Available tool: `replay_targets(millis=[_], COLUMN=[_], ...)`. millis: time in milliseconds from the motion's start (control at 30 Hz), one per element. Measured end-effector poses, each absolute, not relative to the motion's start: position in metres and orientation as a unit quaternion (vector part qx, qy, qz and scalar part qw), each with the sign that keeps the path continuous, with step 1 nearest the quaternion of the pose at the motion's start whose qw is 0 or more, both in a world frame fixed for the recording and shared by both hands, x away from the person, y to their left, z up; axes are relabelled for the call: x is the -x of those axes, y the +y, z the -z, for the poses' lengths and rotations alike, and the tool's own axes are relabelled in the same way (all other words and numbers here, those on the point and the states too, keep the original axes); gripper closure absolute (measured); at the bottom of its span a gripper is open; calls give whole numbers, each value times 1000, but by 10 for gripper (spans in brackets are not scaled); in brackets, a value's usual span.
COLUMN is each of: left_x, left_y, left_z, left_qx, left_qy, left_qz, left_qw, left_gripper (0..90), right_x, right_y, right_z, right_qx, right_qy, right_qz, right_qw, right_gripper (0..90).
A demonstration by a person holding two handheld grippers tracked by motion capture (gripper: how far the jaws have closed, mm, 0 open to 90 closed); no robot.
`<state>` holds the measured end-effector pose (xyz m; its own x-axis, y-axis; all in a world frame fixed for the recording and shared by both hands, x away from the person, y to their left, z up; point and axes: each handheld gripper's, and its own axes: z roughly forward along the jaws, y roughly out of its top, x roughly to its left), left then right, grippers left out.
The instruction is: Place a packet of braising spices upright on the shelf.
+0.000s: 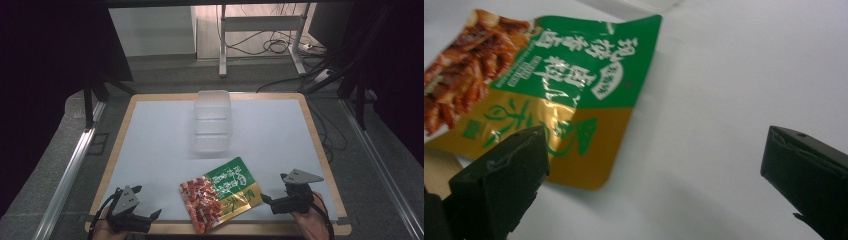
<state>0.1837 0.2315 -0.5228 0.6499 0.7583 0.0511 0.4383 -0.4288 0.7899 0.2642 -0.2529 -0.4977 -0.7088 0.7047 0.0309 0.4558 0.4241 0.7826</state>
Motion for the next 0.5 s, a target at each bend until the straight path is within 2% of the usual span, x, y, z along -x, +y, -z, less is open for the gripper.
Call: replay_targets(millis=[500], left_x=[-184], left_y=[230], left_z=[523], left_qx=[-824], left_qy=[358], left_qz=[-205], left_qw=[388], left_gripper=[13], right_x=[-277], right_y=[-229], right_z=[511], right_qx=[-317], right_qy=[841], right_qz=[-426], right_qw=[109], right_gripper=[0])
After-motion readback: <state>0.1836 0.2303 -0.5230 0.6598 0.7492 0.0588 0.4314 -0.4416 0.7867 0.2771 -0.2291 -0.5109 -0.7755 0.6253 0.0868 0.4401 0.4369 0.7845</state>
